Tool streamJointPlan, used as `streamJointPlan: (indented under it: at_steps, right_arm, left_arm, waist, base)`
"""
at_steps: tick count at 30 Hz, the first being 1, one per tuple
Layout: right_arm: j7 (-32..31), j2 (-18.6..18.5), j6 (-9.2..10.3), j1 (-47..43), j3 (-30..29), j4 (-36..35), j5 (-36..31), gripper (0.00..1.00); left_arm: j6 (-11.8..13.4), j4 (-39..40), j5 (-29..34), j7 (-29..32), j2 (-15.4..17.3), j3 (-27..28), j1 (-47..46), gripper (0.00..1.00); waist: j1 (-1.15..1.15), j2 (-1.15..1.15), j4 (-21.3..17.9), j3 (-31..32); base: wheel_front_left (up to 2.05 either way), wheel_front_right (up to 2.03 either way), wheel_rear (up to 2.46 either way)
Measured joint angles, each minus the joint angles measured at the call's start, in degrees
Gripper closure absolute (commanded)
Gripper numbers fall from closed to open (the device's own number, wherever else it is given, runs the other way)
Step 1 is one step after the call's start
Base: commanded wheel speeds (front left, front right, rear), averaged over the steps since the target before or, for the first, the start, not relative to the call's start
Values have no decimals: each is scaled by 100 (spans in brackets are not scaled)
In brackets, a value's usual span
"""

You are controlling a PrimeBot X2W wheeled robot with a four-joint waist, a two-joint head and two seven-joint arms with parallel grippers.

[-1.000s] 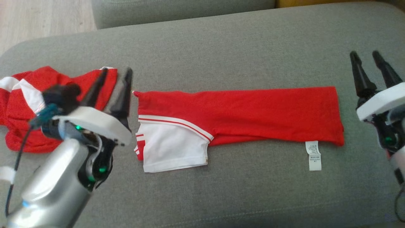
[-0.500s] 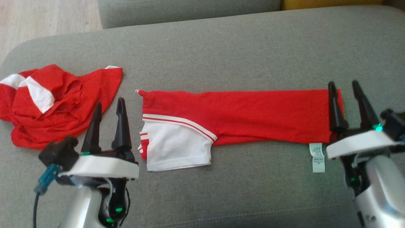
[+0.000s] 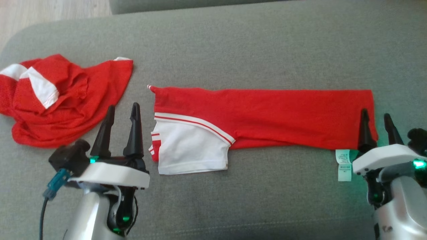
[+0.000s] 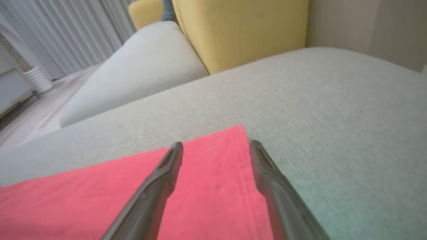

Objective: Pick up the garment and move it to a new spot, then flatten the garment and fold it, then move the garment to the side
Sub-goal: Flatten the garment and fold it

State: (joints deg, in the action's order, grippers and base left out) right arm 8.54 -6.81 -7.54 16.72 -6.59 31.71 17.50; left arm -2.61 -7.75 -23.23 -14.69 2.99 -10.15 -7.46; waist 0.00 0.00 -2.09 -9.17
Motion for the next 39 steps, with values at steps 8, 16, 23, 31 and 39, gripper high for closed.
streamJointPlan:
  at_steps: [8, 16, 23, 31, 39]
  right_arm:
    - [-428, 258, 0, 598, -1050, 630, -661, 0]
    - [-900, 283, 0, 928, -1562, 943, -1023, 0]
    - [-1256, 291, 0, 1197, -1593, 981, -1035, 0]
    - [-1523, 288, 0, 1190, -1458, 907, -710, 100]
    - [-1561, 62, 0, 1063, -1744, 880, -781, 100]
  left_arm:
    - [-49, -149, 4, 0, -21, -58, -142, 0]
    - [-44, -159, 4, 0, -25, -76, -409, 0]
    - [-44, -175, 4, 0, -27, -46, -460, 0]
    - [-44, -181, 2, 0, -29, 21, -467, 0]
    - [-45, -213, -3, -1, -31, 145, -466, 0]
  waist:
    - [0, 0, 92, -387]
    - [1, 0, 144, -712]
    - [1, 0, 139, -850]
    - [1, 0, 110, -814]
    - [0, 0, 79, -627]
  base:
    - [0, 0, 0]
    - [0, 0, 0]
    - [0, 0, 0]
    - [0, 0, 0]
    - [0, 0, 0]
